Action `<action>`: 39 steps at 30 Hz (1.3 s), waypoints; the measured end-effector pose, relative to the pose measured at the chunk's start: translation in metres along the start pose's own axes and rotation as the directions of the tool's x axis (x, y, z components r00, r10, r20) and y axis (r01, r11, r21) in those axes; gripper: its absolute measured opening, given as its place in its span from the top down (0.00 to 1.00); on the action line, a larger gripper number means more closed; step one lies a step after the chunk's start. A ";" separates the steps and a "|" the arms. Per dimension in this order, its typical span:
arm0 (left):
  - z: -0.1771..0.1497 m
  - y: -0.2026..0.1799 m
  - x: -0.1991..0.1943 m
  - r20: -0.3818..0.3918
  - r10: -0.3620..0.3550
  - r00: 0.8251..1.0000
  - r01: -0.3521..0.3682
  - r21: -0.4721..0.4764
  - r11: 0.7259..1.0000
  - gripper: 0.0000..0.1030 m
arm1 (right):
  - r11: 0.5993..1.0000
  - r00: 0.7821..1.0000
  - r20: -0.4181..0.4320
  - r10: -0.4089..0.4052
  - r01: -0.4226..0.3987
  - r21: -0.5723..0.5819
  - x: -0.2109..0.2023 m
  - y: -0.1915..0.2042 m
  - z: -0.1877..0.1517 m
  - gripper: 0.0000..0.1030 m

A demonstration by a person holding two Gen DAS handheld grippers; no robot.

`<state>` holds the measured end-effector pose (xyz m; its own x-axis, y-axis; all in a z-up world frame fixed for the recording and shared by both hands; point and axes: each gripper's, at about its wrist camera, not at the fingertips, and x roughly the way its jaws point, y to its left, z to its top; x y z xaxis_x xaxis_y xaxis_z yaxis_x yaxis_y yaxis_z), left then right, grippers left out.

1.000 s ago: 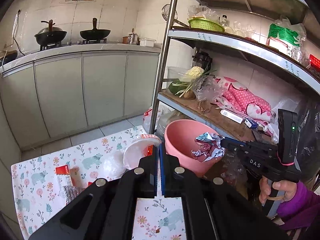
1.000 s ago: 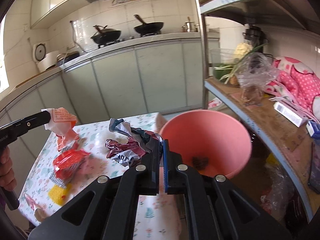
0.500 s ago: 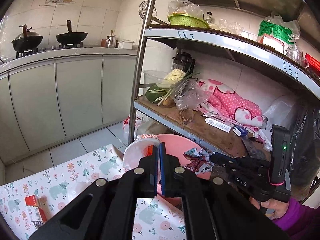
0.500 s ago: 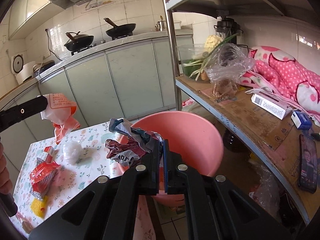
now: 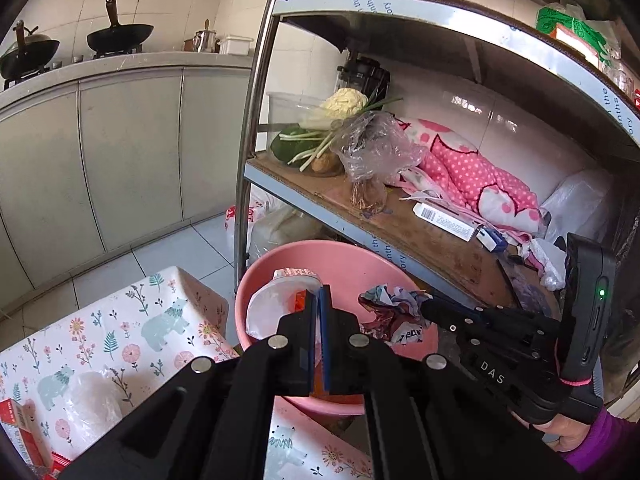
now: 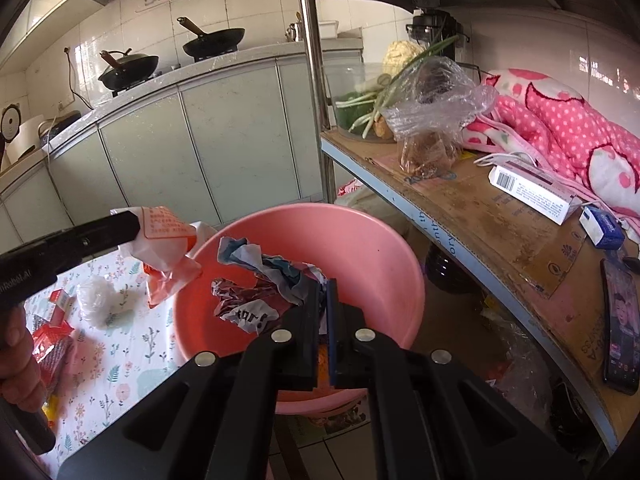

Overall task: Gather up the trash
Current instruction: 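Carry both items over the pink bucket and open both grippers to drop them, then move both grippers back to the red wrapper and white bag on the table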

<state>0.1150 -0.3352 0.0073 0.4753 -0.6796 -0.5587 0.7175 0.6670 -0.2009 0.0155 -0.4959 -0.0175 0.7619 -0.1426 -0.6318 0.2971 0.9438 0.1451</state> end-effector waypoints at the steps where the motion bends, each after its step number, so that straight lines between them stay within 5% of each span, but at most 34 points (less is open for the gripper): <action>1: -0.002 0.000 0.006 -0.011 -0.004 1.000 0.004 -0.003 1.000 0.99 | 1.000 1.000 -0.007 -0.003 0.003 0.002 0.003 -0.001 -0.001 0.97; 10: -0.011 -0.001 0.031 -0.051 -0.014 0.999 0.013 -0.025 1.000 0.95 | 0.999 0.999 -0.040 -0.035 0.036 0.016 0.016 -0.007 -0.007 0.95; 14: -0.011 0.001 0.032 -0.066 -0.018 0.998 0.015 -0.050 0.999 0.74 | 0.999 0.998 -0.050 -0.029 0.031 0.033 0.019 -0.010 -0.007 0.83; 16: -0.010 0.003 0.031 -0.064 -0.022 0.998 0.018 -0.059 0.998 0.71 | 0.999 0.999 -0.040 -0.029 0.030 0.035 0.018 -0.010 -0.007 0.76; 39: -0.021 -0.005 -0.050 -0.035 0.024 0.999 -0.026 -0.061 0.998 0.71 | 0.997 0.997 -0.012 0.077 -0.077 -0.026 -0.023 0.030 -0.018 0.67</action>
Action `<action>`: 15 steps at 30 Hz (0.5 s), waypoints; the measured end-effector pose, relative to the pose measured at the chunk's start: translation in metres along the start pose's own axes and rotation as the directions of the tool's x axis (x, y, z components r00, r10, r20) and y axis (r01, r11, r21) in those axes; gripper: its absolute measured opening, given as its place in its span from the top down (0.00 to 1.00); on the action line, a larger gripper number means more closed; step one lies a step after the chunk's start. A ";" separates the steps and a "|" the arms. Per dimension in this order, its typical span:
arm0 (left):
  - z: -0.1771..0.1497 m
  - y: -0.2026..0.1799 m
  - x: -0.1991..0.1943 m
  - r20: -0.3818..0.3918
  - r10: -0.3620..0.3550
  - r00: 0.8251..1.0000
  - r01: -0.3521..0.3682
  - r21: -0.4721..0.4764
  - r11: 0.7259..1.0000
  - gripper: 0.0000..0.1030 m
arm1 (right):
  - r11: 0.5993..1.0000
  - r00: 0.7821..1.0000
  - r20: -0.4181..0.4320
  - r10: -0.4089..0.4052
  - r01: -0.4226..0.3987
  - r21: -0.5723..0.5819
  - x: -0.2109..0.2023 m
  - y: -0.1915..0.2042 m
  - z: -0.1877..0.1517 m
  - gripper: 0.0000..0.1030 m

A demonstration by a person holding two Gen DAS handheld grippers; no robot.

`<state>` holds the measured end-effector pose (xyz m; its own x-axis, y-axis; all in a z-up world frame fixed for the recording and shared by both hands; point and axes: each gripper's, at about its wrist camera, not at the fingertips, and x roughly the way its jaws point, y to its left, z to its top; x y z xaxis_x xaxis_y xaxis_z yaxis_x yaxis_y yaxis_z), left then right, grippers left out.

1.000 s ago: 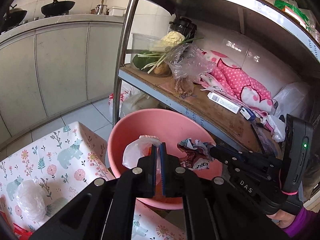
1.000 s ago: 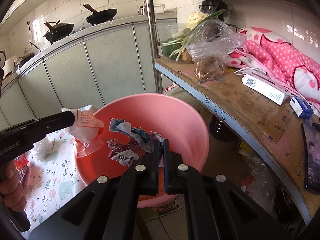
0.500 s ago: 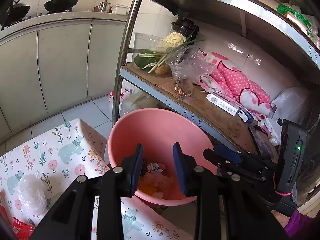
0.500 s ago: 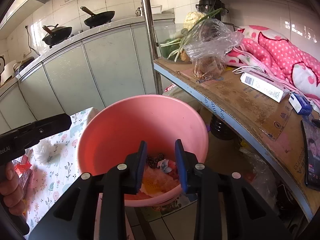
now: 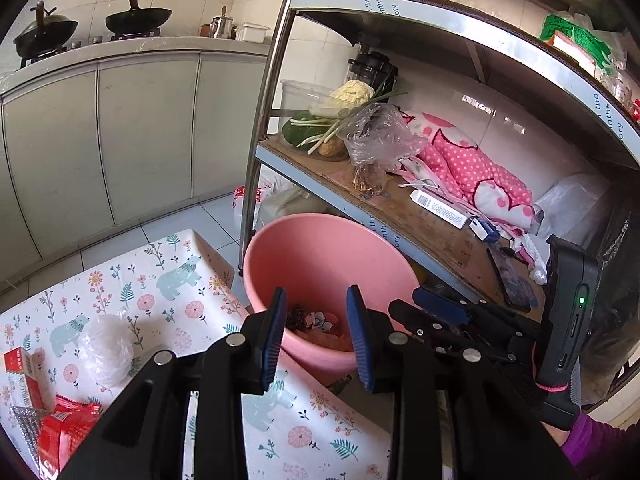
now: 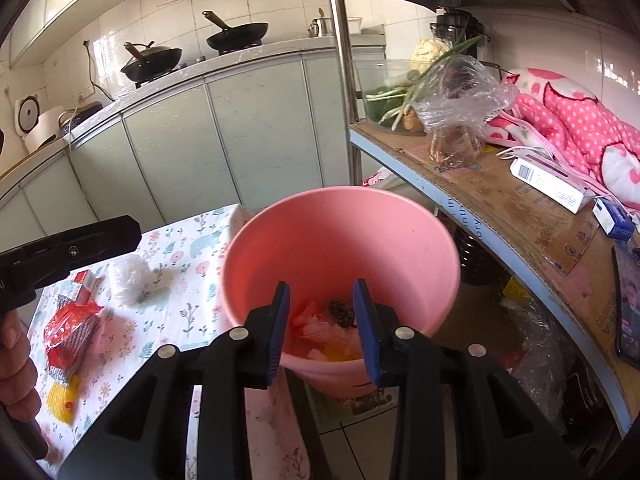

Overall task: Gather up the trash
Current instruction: 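Move both grippers back to the red wrapper and white bag on the table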

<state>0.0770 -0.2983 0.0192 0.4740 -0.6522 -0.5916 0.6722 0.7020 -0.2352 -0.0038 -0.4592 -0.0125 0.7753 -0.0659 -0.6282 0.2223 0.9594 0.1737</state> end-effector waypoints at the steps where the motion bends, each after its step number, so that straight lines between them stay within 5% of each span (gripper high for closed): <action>1: -0.002 0.002 -0.005 0.001 0.006 1.000 -0.006 -0.001 1.000 0.71 | 1.000 1.000 0.000 0.005 -0.005 -0.003 -0.002 0.003 -0.001 0.67; 15: -0.055 0.058 -0.095 -0.025 0.150 0.988 -0.151 -0.044 0.988 0.71 | 0.992 0.994 -0.034 0.102 -0.104 -0.068 -0.010 0.054 -0.013 0.67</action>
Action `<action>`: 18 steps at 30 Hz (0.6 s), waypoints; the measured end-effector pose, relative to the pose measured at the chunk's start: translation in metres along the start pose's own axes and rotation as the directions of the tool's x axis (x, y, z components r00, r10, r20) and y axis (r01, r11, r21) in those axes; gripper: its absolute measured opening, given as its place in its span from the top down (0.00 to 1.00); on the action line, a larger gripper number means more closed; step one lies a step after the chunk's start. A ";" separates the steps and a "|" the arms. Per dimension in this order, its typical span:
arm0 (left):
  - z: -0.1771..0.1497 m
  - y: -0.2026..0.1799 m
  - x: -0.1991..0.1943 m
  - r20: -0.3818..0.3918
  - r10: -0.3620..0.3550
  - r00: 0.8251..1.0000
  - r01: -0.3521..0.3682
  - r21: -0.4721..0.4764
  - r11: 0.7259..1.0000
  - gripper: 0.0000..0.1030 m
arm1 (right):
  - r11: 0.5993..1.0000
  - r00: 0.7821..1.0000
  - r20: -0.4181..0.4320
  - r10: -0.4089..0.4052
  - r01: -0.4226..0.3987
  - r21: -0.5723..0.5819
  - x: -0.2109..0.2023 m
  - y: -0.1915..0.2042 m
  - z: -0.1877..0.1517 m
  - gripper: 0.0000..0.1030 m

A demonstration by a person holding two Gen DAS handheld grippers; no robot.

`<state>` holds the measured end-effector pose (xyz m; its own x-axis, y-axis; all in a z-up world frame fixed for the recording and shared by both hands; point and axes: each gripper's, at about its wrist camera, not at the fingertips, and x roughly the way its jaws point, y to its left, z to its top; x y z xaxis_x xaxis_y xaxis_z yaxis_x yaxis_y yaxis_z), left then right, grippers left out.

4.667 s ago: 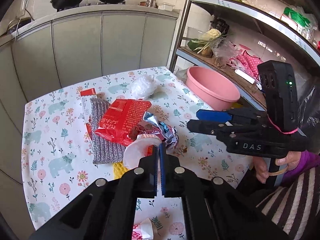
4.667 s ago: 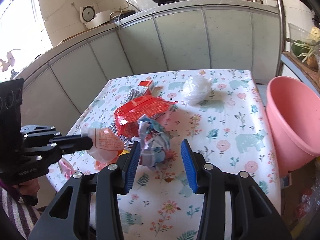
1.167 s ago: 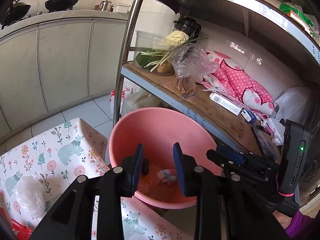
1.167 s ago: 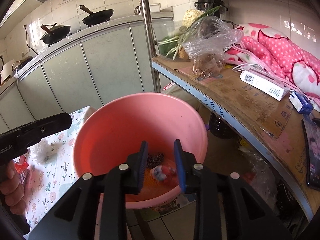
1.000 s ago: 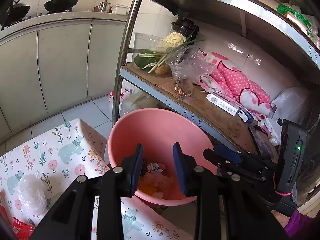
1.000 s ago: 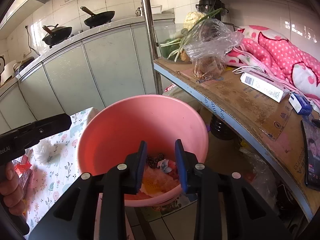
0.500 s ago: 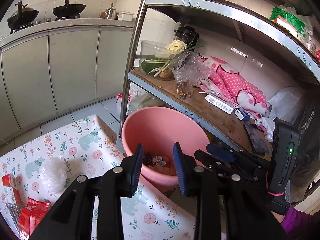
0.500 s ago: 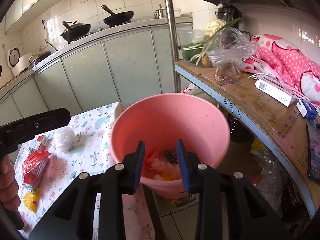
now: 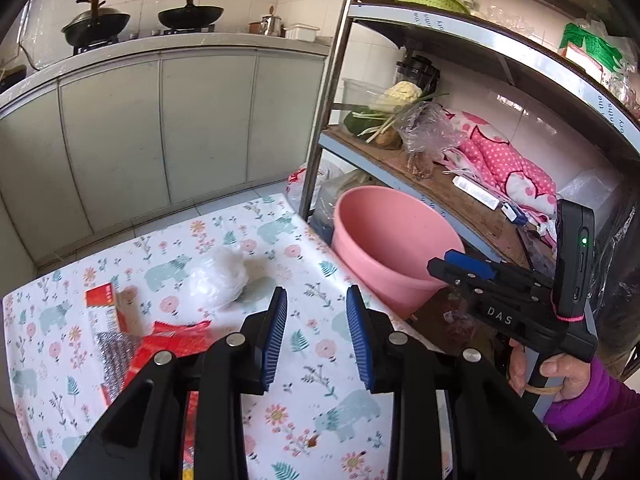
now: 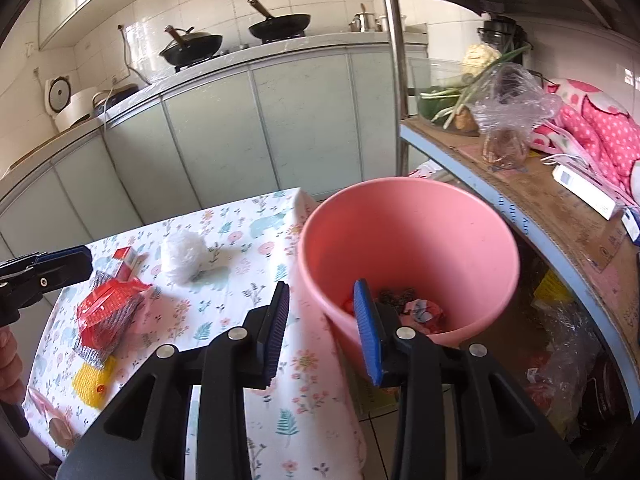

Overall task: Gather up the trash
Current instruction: 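Move both grippers back to the red wrapper and white bag on the table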

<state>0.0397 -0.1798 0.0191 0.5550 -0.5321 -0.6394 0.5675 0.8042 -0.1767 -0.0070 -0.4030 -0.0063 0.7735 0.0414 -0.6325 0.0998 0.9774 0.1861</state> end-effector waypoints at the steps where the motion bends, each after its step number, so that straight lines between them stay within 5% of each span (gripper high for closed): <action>1: -0.005 0.008 -0.006 0.000 0.016 1.000 -0.016 -0.012 1.000 0.71 | 1.000 1.000 -0.003 0.005 -0.005 -0.008 0.001 0.004 0.000 0.67; 12: -0.056 0.091 -0.034 -0.068 0.198 0.978 -0.207 -0.184 0.961 0.71 | 0.997 0.996 -0.054 0.065 -0.067 -0.039 0.015 0.037 -0.004 0.67; 18: -0.064 0.113 -0.023 -0.085 0.229 0.970 -0.242 -0.208 0.948 0.71 | 0.993 0.993 -0.084 0.078 -0.085 -0.080 0.023 0.055 -0.004 0.67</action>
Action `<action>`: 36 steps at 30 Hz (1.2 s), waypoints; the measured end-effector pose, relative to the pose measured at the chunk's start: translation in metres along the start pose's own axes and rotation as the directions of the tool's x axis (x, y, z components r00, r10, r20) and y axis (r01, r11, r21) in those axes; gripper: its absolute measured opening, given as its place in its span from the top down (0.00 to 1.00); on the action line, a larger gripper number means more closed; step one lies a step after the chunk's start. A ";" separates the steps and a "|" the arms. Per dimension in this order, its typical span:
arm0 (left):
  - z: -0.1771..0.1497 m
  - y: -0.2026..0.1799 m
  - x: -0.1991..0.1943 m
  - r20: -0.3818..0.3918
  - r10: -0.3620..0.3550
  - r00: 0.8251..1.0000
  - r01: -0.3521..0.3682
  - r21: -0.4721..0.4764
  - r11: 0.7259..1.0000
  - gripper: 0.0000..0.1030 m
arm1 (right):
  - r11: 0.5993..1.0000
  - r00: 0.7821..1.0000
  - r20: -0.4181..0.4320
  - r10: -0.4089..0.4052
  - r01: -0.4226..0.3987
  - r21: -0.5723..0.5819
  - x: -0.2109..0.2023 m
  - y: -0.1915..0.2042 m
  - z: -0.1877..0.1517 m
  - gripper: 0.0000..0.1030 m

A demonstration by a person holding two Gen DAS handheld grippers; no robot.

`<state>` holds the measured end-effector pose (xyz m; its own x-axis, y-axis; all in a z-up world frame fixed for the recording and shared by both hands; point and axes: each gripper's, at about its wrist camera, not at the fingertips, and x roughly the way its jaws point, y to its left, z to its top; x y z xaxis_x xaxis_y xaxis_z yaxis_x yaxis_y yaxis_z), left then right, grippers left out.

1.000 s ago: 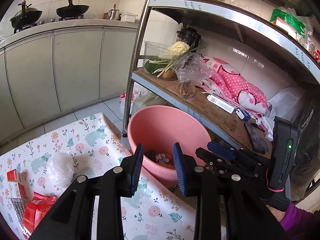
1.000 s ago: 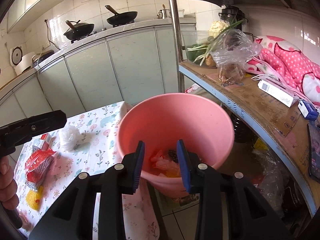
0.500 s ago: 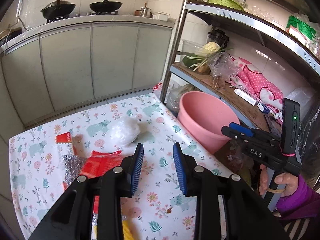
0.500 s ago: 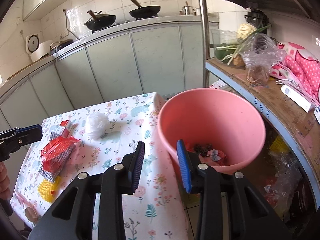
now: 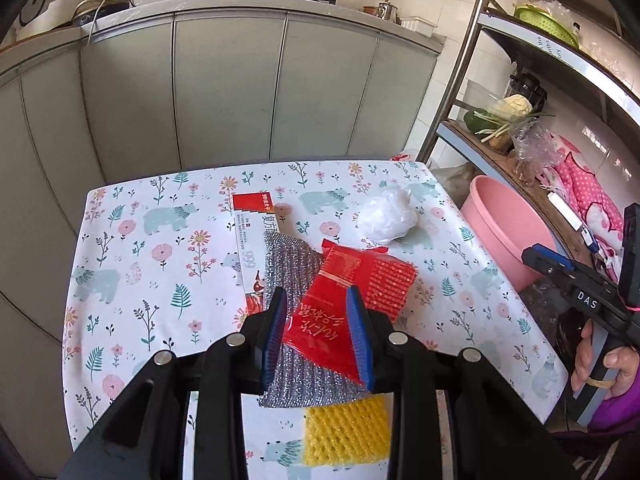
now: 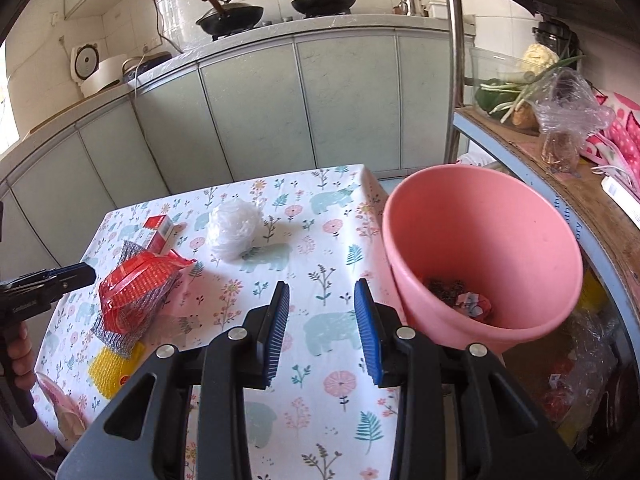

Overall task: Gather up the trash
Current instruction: 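Move both grippers back to the red wrapper and white bag on the table, then grasp the red wrapper with the left gripper while the right gripper grasps the white plastic bag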

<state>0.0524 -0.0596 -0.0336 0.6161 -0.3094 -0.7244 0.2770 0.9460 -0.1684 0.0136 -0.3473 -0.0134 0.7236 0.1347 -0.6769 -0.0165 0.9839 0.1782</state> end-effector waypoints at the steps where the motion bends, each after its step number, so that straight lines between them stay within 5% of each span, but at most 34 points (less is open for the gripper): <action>1: -0.001 0.001 0.004 -0.009 0.003 1.000 -0.003 0.000 1.000 0.71 | 1.000 1.000 -0.004 0.001 -0.001 -0.007 0.001 0.003 0.000 0.67; 17: -0.010 0.002 0.031 -0.119 -0.006 0.993 0.011 0.046 0.999 0.71 | 0.985 0.987 -0.061 0.149 -0.154 -0.074 0.044 0.048 0.026 0.67; 29: -0.009 -0.003 0.036 -0.138 -0.031 0.990 0.046 0.105 0.993 0.94 | 0.982 0.981 -0.104 0.163 -0.172 -0.078 0.068 0.056 0.030 0.67; 36: -0.004 -0.004 0.020 -0.090 -0.067 0.994 0.076 0.095 0.993 0.98 | 0.982 0.978 -0.110 0.177 -0.183 -0.054 0.077 0.058 0.035 0.67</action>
<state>0.0609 -0.0693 -0.0496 0.5272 -0.3621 -0.7687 0.3912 0.9065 -0.1587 0.0928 -0.2838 -0.0298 0.6292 0.3184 -0.7090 -0.1858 0.9474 0.2606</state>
